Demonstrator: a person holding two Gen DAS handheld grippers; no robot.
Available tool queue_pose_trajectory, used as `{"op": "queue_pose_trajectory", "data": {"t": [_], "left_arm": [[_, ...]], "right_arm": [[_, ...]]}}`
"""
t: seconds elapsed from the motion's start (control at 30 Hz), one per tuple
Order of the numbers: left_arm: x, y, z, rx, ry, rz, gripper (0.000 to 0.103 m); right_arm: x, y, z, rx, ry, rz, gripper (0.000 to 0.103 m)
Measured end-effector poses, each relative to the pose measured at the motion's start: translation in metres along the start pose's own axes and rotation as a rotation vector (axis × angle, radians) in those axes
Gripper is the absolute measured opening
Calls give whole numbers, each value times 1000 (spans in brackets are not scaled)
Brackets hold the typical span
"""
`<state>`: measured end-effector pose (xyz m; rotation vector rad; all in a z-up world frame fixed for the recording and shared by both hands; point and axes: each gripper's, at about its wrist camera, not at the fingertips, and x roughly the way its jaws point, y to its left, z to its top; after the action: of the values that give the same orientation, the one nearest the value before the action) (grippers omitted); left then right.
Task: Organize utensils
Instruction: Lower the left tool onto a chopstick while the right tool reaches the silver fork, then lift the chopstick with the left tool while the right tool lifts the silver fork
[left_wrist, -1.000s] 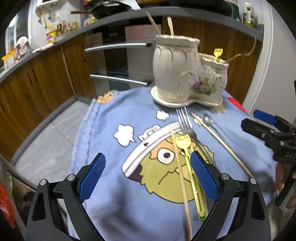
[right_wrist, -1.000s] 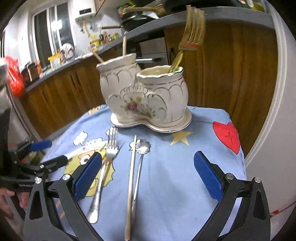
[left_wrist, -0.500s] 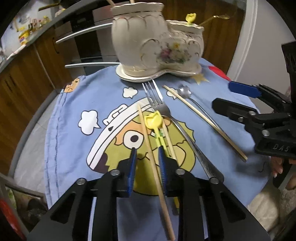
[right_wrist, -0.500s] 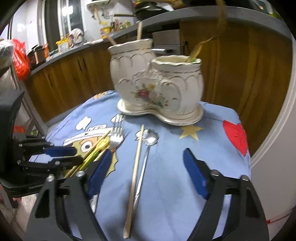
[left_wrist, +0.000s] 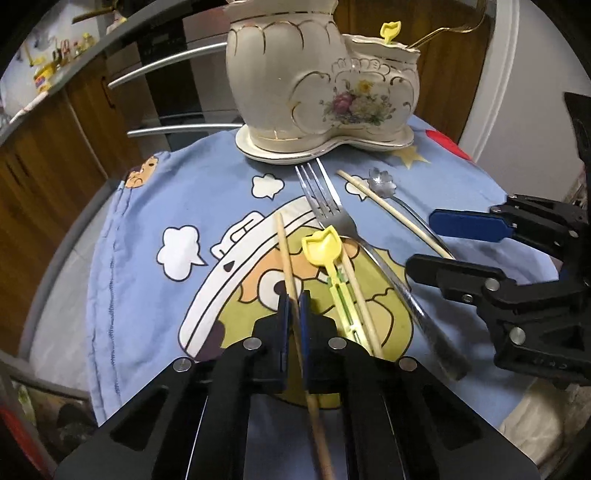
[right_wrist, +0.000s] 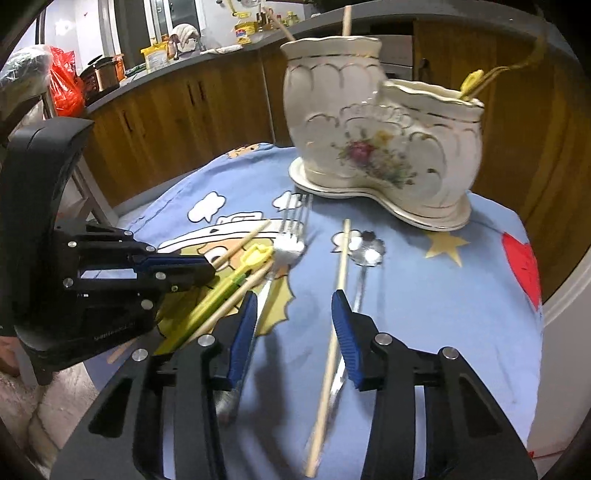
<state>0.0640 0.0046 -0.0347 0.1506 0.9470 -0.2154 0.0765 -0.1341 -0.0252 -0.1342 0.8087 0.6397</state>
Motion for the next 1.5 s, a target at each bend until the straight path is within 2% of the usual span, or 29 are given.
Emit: {"op": "queue_pose_trajectory", "data": {"t": [0.1,0.17,0.3,0.53,0.67,0.87,0.97,1.1,1.5], "left_arm": [[-2,8,-3,-25,-14,-7,5],[-3,11,-5,-27,-19,-4,5],[-4,15,-7,-33,-24,-10,5],[-3,16,-6,-33,-28,-17,5],[0,14,-3,-23,-32,-3,5],[-3,19,-3,-52,-58,-4,5],[-15,23,-2,-75,-107,-7,5],[-37,28,2,-105,-213,-25,5],[-92,42,12,-203,-563,-99,5]], "right_arm": [[7,7,4,-13,12,5,35],[13,12,6,-27,24,-1,26],[25,17,10,-40,50,-26,18],[36,19,16,-33,62,-63,14],[34,12,17,4,53,-32,6],[14,3,18,37,-21,-19,5],[1,0,18,54,-72,12,5],[-21,-2,19,63,-164,40,5],[-80,4,25,37,-520,4,5]]}}
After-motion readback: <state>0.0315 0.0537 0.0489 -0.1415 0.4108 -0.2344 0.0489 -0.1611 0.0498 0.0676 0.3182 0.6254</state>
